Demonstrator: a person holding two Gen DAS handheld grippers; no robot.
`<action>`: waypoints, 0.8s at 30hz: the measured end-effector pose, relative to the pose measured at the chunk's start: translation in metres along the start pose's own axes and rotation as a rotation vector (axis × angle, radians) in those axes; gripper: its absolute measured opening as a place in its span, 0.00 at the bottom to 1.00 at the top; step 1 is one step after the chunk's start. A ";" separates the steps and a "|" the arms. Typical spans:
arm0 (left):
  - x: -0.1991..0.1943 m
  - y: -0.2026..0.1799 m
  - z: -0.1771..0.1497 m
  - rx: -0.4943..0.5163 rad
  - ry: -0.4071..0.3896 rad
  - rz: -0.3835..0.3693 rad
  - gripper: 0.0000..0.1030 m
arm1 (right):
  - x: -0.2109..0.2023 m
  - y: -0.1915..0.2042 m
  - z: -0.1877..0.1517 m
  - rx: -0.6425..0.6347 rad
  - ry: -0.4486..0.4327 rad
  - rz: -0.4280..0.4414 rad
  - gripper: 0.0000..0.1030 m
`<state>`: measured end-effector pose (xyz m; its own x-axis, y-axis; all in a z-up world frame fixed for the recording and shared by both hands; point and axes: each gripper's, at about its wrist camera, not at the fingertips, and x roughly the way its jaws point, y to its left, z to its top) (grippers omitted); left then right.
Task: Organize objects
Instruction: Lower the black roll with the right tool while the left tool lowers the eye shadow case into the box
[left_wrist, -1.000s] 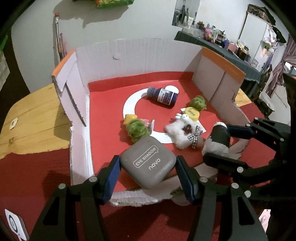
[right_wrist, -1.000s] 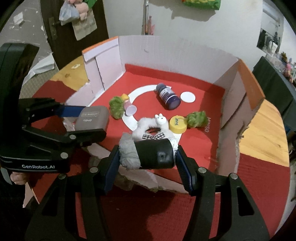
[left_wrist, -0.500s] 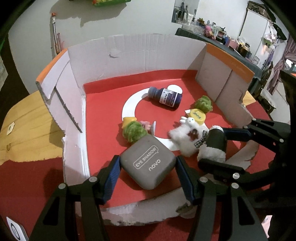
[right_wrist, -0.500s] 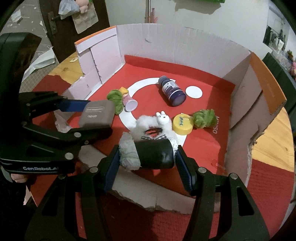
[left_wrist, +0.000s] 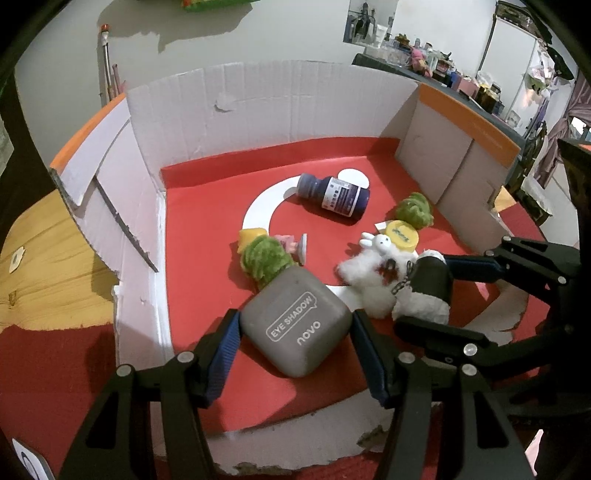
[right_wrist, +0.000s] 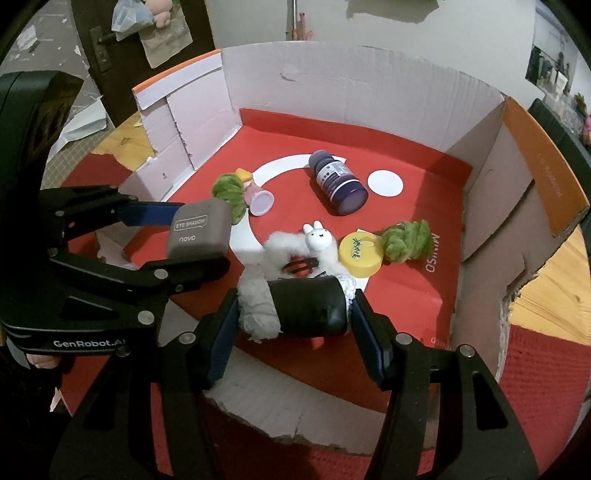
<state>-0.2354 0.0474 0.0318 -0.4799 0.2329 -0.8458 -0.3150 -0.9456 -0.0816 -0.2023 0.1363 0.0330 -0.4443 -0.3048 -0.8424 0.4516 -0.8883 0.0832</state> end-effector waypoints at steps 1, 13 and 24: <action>0.000 0.000 0.000 0.000 0.000 0.000 0.61 | 0.000 0.000 0.000 0.002 -0.001 0.001 0.55; 0.002 0.001 0.003 -0.001 -0.008 0.010 0.61 | 0.006 -0.003 0.004 0.016 -0.022 0.005 0.55; 0.005 0.001 0.004 0.005 -0.014 0.022 0.61 | 0.009 -0.010 0.002 0.046 -0.054 -0.016 0.55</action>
<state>-0.2416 0.0484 0.0294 -0.4979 0.2151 -0.8401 -0.3082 -0.9494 -0.0604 -0.2125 0.1422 0.0262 -0.4930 -0.3079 -0.8137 0.4087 -0.9076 0.0958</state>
